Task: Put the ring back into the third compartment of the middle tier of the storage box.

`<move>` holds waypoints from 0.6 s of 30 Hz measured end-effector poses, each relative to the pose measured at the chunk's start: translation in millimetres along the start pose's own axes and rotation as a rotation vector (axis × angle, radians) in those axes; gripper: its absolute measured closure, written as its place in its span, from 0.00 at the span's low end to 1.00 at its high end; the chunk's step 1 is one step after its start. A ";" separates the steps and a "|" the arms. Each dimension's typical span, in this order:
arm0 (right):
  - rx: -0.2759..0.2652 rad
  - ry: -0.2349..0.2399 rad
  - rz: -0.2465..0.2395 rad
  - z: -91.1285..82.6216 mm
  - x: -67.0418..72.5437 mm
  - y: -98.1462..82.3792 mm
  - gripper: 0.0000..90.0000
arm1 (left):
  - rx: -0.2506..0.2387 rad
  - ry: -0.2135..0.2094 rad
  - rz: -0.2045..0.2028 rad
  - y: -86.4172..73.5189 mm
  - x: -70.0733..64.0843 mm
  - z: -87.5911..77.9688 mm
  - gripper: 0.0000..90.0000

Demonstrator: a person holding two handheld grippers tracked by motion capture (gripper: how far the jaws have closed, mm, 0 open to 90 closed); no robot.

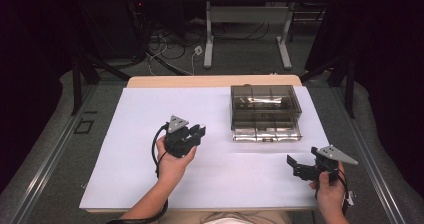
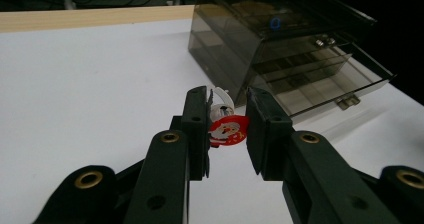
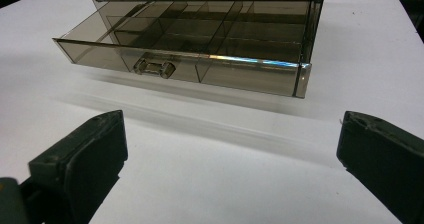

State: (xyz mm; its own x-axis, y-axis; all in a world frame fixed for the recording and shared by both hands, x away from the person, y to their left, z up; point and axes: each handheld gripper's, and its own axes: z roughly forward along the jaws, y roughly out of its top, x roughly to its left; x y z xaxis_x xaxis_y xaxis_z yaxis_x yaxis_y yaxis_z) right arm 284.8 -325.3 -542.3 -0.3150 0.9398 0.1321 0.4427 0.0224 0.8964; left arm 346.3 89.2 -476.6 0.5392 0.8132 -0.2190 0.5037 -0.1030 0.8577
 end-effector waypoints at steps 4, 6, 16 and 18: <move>0.003 0.001 -0.004 -0.4 -0.5 0.2 0.00 | -0.002 -0.015 0.013 6.4 -6.6 5.1 0.79; 0.004 -0.002 -0.004 -0.7 -0.9 0.2 0.00 | 0.003 -0.024 0.021 10.3 -11.0 7.9 0.79; 0.003 0.003 0.001 -0.7 -0.5 0.3 0.00 | -0.010 -0.062 0.046 28.5 -31.3 23.1 0.79; 0.005 0.001 0.003 -0.7 -0.4 0.2 0.00 | -0.013 -0.070 0.043 31.5 -35.3 27.1 0.79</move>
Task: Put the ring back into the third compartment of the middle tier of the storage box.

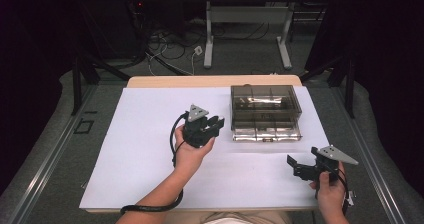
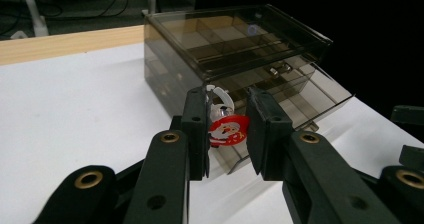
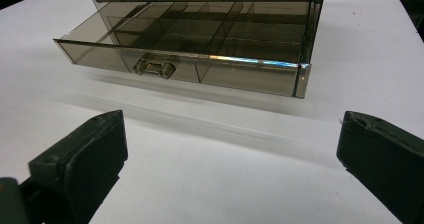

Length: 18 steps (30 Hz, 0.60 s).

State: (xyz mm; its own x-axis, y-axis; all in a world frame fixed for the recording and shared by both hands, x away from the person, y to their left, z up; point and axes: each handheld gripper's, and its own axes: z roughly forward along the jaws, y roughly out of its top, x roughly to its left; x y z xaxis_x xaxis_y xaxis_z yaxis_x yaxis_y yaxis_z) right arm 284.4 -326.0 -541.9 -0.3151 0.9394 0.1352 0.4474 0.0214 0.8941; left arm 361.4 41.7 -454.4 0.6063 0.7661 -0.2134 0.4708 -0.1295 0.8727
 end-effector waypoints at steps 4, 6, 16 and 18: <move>0.004 -0.001 0.005 -0.5 0.3 0.0 0.00 | 0.002 -0.016 0.003 4.8 -5.5 8.7 0.79; 0.001 0.000 0.007 -0.6 -0.1 0.0 0.00 | 0.004 -0.024 0.004 7.1 -8.1 12.5 0.79; 0.001 -0.008 -0.002 -0.1 -0.3 0.0 0.00 | 0.015 -0.060 0.010 15.1 -20.9 35.0 0.79; -0.011 -0.007 -0.010 0.4 -1.0 0.0 0.00 | 0.018 -0.062 0.010 15.4 -22.3 37.0 0.79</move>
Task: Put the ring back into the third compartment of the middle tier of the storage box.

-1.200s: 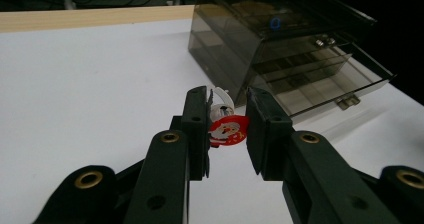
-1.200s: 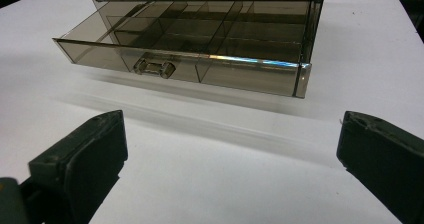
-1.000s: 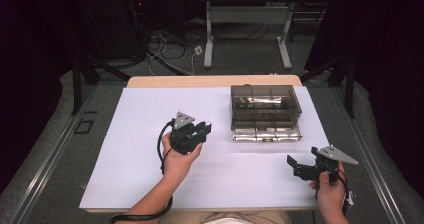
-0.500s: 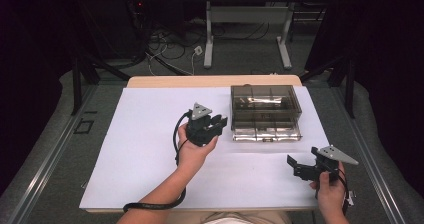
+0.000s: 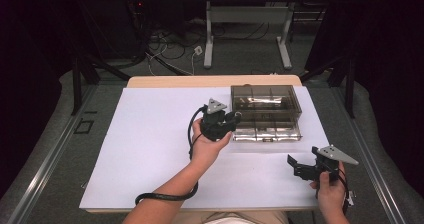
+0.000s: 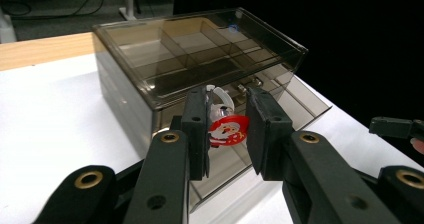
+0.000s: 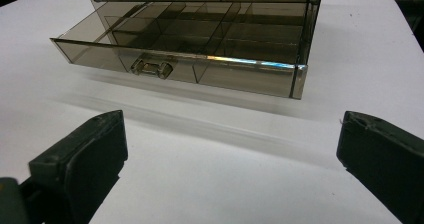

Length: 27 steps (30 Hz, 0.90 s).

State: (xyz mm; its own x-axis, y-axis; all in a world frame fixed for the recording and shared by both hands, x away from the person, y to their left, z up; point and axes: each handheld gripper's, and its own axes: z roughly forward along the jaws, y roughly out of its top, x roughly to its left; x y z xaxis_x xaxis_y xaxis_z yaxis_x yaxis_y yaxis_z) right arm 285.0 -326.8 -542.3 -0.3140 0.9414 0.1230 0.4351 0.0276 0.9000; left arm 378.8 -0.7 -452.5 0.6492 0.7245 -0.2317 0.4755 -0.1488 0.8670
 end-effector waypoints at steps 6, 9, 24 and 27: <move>0.004 0.007 0.009 -0.7 -0.8 0.3 0.00 | 0.010 -0.020 0.002 4.7 -8.0 11.1 0.79; 0.009 0.004 0.012 -0.8 -1.1 0.4 0.00 | 0.009 -0.027 0.001 7.9 -11.5 16.1 0.79; 0.011 0.003 0.017 -3.5 0.0 -0.2 0.00 | 0.004 -0.066 0.018 16.2 -29.0 35.7 0.79; -0.004 0.012 0.018 -3.2 -0.7 -0.5 0.00 | 0.007 -0.074 0.021 15.5 -32.1 41.0 0.79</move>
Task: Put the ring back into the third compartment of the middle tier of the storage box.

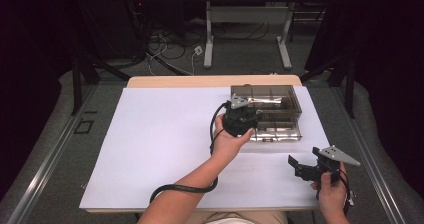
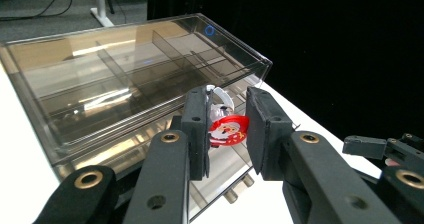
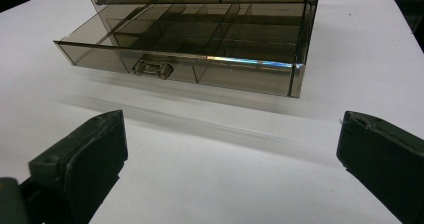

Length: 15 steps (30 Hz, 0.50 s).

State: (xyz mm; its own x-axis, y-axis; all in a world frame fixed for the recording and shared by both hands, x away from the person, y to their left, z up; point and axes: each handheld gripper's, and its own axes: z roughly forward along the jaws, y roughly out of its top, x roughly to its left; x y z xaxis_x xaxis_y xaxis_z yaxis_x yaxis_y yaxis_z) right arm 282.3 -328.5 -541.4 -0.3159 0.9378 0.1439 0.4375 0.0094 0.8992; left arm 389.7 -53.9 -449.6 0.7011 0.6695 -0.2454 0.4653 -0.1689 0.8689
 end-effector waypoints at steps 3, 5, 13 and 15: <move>0.005 -0.002 -0.008 0.0 0.5 0.2 0.00 | -0.001 -0.002 0.000 -0.2 -3.5 5.4 0.79; 0.003 -0.002 -0.003 0.3 1.0 0.1 0.00 | -0.004 -0.004 -0.004 -0.1 -5.3 9.3 0.79; 0.002 -0.004 -0.006 0.2 0.3 0.6 0.00 | 0.008 -0.007 -0.001 1.3 -11.2 23.1 0.79; 0.000 -0.004 -0.013 0.3 0.3 0.6 0.00 | 0.011 -0.005 -0.004 1.1 -13.2 26.6 0.79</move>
State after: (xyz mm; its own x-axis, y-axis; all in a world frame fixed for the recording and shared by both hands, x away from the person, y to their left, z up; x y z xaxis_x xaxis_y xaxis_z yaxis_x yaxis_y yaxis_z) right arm 282.8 -328.1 -541.0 -0.3183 0.9389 0.1309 0.4336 0.0215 0.9008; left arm 395.4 -82.2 -456.9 0.7015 0.6669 -0.2512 0.4741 -0.1735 0.8632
